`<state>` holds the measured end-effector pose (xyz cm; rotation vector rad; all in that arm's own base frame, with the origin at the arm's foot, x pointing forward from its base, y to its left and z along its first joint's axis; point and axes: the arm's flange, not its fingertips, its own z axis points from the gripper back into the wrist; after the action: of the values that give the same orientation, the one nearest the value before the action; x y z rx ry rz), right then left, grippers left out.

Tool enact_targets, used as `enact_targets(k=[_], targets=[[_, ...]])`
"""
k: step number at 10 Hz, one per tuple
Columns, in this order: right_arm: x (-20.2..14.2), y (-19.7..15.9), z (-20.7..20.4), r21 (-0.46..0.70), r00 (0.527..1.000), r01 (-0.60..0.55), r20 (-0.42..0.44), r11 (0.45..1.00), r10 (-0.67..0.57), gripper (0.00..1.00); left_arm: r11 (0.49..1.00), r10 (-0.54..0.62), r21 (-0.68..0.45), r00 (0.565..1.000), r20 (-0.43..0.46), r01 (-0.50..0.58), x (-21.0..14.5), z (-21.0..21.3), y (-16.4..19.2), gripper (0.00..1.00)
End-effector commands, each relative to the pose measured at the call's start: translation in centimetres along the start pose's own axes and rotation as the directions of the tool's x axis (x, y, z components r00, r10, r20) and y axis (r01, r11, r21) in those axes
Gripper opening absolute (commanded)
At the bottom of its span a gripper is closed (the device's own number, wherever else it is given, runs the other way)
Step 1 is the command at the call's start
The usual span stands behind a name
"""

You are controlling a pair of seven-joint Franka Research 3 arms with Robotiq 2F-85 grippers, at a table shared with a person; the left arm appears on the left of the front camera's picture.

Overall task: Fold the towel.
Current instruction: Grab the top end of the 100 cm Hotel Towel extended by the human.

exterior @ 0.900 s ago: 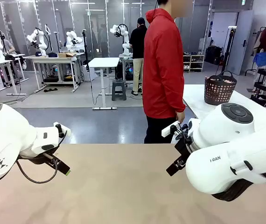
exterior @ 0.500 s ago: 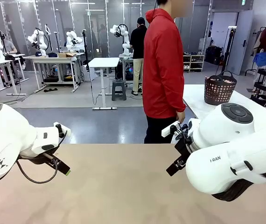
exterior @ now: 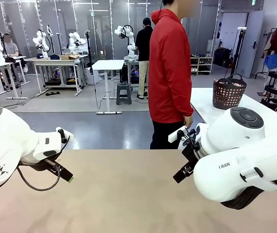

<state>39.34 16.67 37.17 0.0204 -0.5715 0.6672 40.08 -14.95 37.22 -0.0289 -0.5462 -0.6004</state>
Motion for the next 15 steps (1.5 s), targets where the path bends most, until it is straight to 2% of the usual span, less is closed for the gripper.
enact_targets(k=[1, 2, 3, 5, 6, 7, 8, 9, 10, 11, 12, 13, 14, 15], targets=[[0.0, 0.0, 0.0, 0.000, 1.000, 0.002, 0.000, 1.000, -0.002, 1.00, 1.000, 0.000, 0.000, 1.000, 0.000, 0.000, 0.0, 0.0, 0.0, 1.00], [0.0, 0.0, 0.0, 0.000, 1.000, 0.000, 0.000, 1.000, 0.000, 1.00, 1.000, 0.011, 0.015, 1.000, -0.019, -0.011, 1.4, 1.6, 1.0, 1.00], [1.3, -0.9, 2.2, 0.020, 0.999, 0.040, 0.001, 0.999, -0.040, 1.00, 0.995, 0.089, -0.033, 0.995, -0.054, -0.091, 2.5, 3.7, 2.3, 1.00], [2.9, -2.8, 6.3, 0.198, 0.998, 0.061, -0.025, 0.978, -0.058, 1.00, 0.967, 0.093, -0.230, 0.994, -0.064, -0.106, 4.1, 8.0, 4.8, 1.00], [3.4, -4.1, 8.0, 0.273, 0.997, 0.080, -0.014, 0.959, -0.079, 1.00, 0.925, 0.099, -0.361, 0.992, -0.076, -0.120, 4.2, 9.9, 6.1, 1.00], [3.5, -5.7, 10.5, 0.392, 0.996, 0.090, -0.013, 0.916, -0.092, 1.00, 0.851, 0.105, -0.507, 0.990, -0.089, -0.136, 3.7, 11.9, 8.1, 1.00], [2.9, -7.4, 12.5, 0.524, 0.995, 0.094, -0.012, 0.846, -0.103, 1.00, 0.774, 0.109, -0.617, 0.990, -0.085, -0.138, 2.9, 13.5, 9.9, 1.00], [1.7, -9.5, 14.1, 0.641, 0.991, 0.111, -0.017, 0.760, -0.130, 1.00, 0.677, 0.123, -0.725, 0.991, -0.057, -0.126, 1.6, 15.0, 12.0, 1.00], [0.0, -12.0, 15.2, 0.720, 0.979, 0.140, 0.002, 0.680, -0.204, 1.00, 0.565, 0.131, -0.817, 0.990, -0.046, -0.112, -0.3, 16.2, 14.3, 1.00], [-2.6, -15.1, 16.5, 0.803, 0.952, 0.173, 0.011, 0.570, -0.305, 1.00, 0.491, 0.169, -0.867, 0.986, -0.004, -0.087, -3.1, 17.0, 17.2, 1.00], [-5.2, -17.8, 17.4, 0.840, 0.921, 0.203, 0.011, 0.503, -0.389, 1.00, 0.437, 0.231, -0.897, 0.972, 0.046, -0.061, -5.8, 17.4, 19.6, 1.00], [-8.0, -20.0, 18.2, 0.861, 0.882, 0.230, 0.012, 0.453, -0.470, 1.00, 0.416, 0.290, -0.909, 0.953, 0.094, -0.037, -8.8, 17.8, 21.7, 1.00], [-10.7, -21.9, 18.7, 0.872, 0.841, 0.261, 0.006, 0.414, -0.541, 1.00, 0.403, 0.378, -0.910, 0.923, 0.075, -0.091, -11.5, 17.6, 23.9, 1.00], [-13.5, -23.5, 19.0, 0.880, 0.799, 0.282, 0.006, 0.383, -0.602, 1.00, 0.392, 0.438, -0.917, 0.891, 0.121, -0.069, -14.7, 17.9, 26.0, 1.00]])
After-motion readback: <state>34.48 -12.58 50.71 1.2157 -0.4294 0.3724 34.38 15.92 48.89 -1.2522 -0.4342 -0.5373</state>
